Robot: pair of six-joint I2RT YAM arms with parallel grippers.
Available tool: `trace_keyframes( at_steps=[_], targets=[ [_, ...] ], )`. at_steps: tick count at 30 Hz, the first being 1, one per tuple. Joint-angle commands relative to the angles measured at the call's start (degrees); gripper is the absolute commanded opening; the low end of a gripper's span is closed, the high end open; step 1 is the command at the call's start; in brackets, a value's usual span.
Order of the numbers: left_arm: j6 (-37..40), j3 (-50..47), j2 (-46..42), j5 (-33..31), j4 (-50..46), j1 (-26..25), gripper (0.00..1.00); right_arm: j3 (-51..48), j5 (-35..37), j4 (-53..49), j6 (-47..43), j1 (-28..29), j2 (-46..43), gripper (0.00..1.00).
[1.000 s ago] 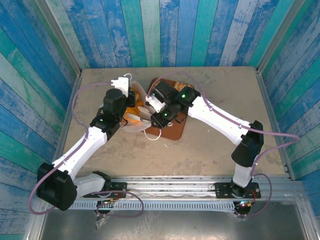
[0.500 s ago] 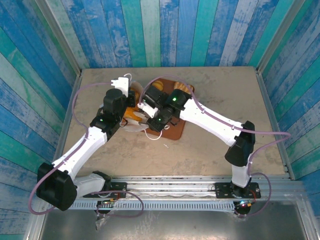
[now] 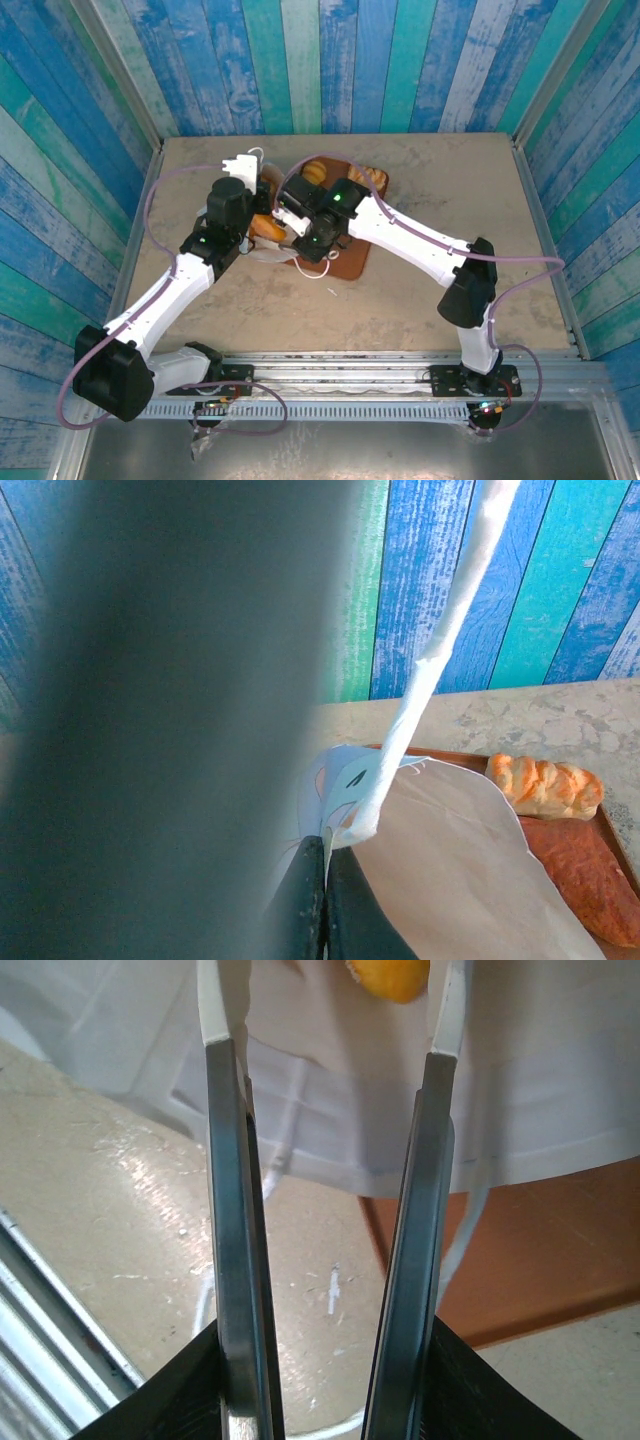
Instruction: Take the fake bread out of the paper bag
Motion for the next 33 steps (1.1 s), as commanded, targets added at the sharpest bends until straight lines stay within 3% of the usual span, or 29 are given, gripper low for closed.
trace_keyframes(
  at_steps=[1, 8, 16, 26, 33],
  targets=[
    [0.12, 2.31, 0.25, 0.0, 2.44, -0.22, 0.01, 2.45, 4.1, -1.0, 0.08, 0.25, 1.35, 0.45],
    [0.21, 2.11, 0.08, -0.38, 2.32, -0.23, 0.01, 3.47, 6.41, -0.95, 0.62, 0.15, 2.32, 0.41],
    [0.16, 2.01, -0.01, -1.23, 2.28, -0.22, 0.01, 4.51, 4.63, -0.39, 0.31, -0.35, 1.25, 0.29],
    [2.77, 2.6, 0.69, -6.18, 1.93, -0.05, 0.0, 1.69, -14.05, 1.17, -4.57, -6.17, -7.5, 0.23],
    [3.67, 4.03, 1.83, -6.27, 2.13, 1.74, 0.01, -3.07, -20.33, 1.02, -5.51, -11.56, -12.83, 0.22]
  ],
)
